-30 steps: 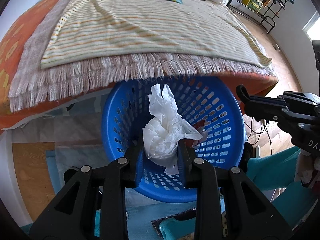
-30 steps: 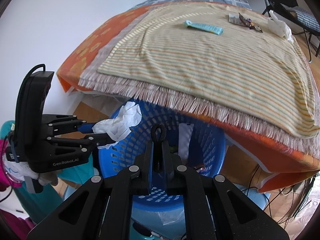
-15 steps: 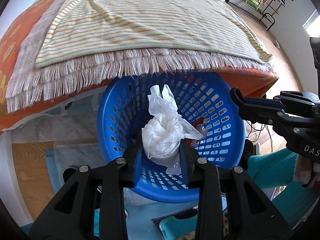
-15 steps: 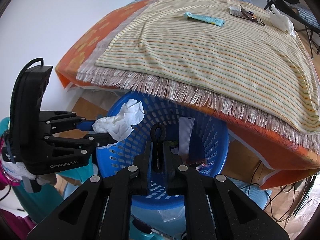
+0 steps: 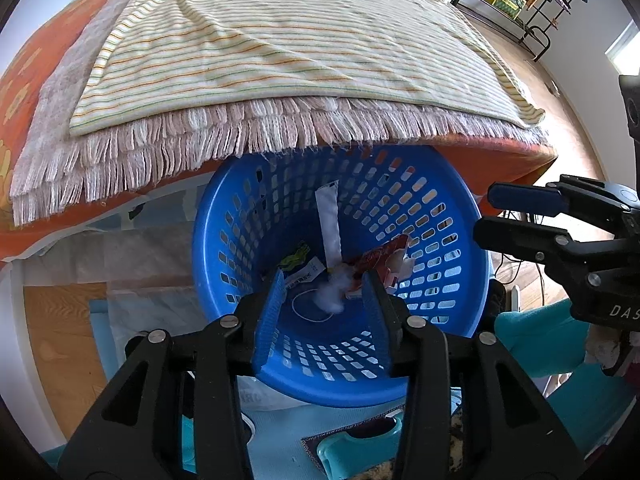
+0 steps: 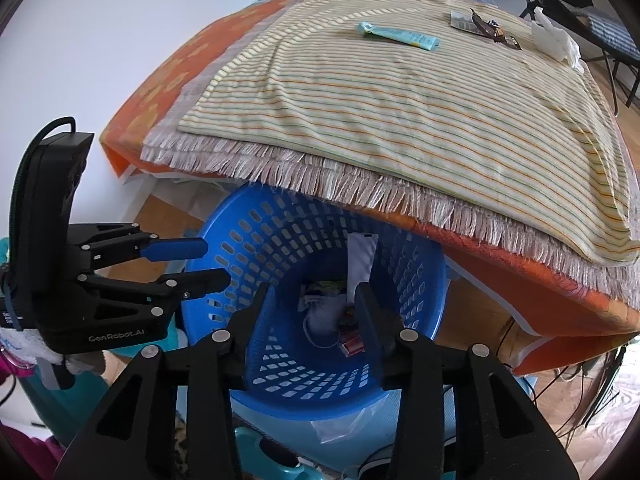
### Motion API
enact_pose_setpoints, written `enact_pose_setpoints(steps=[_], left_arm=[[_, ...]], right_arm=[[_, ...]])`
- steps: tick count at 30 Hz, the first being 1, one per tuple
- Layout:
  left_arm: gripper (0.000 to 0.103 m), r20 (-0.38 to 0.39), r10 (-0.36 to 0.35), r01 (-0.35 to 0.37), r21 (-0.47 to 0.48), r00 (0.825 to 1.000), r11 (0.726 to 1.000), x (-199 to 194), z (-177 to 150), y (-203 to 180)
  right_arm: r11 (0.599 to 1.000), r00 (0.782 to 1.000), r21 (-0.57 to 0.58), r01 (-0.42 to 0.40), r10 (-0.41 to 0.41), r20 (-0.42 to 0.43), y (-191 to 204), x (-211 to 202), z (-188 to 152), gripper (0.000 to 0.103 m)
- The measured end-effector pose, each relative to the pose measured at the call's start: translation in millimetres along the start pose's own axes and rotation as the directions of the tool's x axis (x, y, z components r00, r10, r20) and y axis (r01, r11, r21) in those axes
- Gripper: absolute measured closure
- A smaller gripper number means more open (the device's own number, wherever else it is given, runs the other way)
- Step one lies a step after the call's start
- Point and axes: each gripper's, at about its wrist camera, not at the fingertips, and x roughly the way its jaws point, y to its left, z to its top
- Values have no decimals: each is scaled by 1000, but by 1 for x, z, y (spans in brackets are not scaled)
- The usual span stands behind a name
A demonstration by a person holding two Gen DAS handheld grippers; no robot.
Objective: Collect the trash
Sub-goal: 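Open both tools to drop the tissue and hair tie into the basket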
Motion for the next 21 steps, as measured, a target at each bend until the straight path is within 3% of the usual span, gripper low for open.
enact_pose_setpoints(steps=[21], left_arm=[[62, 35, 13, -13, -10, 999, 1000, -9, 4, 1]], right_arm=[[997, 998, 48, 56, -57, 14, -7, -6, 3, 49]])
